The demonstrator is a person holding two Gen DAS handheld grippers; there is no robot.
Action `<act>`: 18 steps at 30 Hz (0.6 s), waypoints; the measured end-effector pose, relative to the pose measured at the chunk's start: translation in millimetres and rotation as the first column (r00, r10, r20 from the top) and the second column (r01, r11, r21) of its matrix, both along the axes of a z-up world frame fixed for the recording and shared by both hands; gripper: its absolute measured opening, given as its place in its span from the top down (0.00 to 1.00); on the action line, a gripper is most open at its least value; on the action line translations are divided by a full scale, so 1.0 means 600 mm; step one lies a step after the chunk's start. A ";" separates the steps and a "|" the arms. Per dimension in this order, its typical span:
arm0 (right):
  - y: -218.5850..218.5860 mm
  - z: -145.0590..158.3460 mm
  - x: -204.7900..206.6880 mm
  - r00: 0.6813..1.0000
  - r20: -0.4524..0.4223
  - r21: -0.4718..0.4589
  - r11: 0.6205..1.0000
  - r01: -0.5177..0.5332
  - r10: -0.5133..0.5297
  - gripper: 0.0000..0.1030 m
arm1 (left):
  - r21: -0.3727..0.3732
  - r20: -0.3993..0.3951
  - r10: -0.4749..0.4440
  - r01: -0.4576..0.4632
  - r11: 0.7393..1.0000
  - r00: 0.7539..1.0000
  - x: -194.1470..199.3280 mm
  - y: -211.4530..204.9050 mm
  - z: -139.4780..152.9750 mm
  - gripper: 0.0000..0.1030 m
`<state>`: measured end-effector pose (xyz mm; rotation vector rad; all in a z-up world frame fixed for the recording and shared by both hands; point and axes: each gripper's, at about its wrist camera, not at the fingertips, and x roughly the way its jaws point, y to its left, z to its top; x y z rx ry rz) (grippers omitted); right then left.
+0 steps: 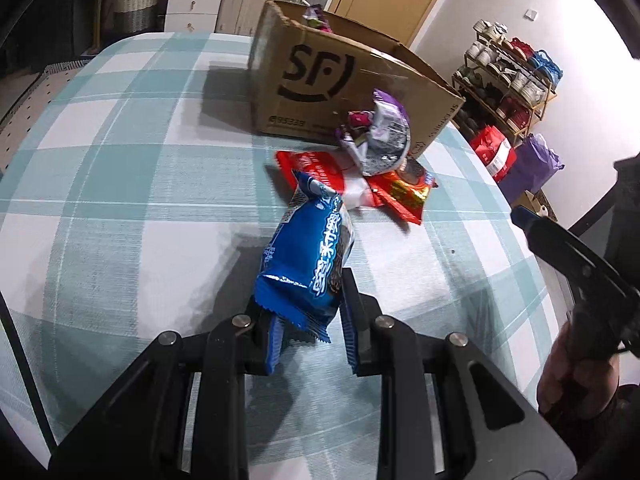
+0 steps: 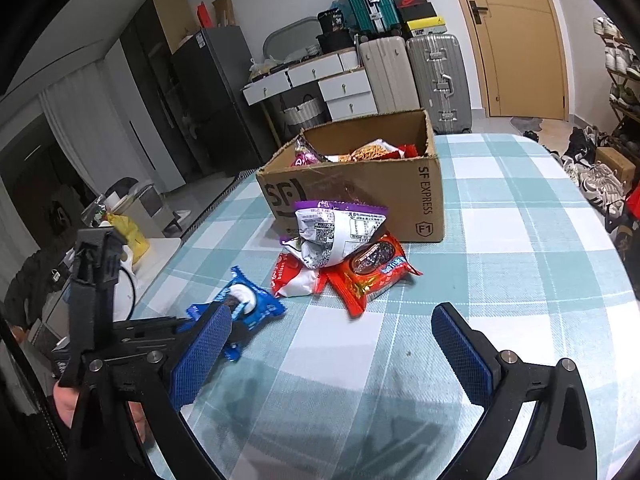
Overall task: Organize snacks
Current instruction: 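Grasp the blue cookie pack with the left gripper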
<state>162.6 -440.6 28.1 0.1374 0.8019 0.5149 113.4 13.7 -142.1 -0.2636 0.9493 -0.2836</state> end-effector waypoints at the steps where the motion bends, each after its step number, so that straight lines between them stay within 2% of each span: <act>1: 0.003 -0.003 0.006 1.000 -0.005 -0.001 1.000 -0.002 0.002 0.01 | -0.004 -0.001 0.004 -0.004 1.000 1.000 -0.001 0.005 -0.001 0.79; 7: 0.025 -0.021 0.060 0.999 -0.023 0.005 1.000 -0.031 0.031 0.01 | -0.009 -0.008 0.036 -0.036 0.999 0.999 -0.006 0.035 -0.006 0.79; 13: 0.067 -0.041 0.111 0.997 -0.015 -0.070 0.994 -0.079 0.078 0.01 | -0.020 -0.007 0.063 -0.063 0.998 0.998 -0.012 0.059 -0.003 0.79; 18: 0.096 -0.061 0.161 0.993 -0.037 -0.066 0.991 -0.114 0.112 0.01 | -0.040 -0.015 0.082 -0.082 0.996 0.997 -0.014 0.078 -0.006 0.79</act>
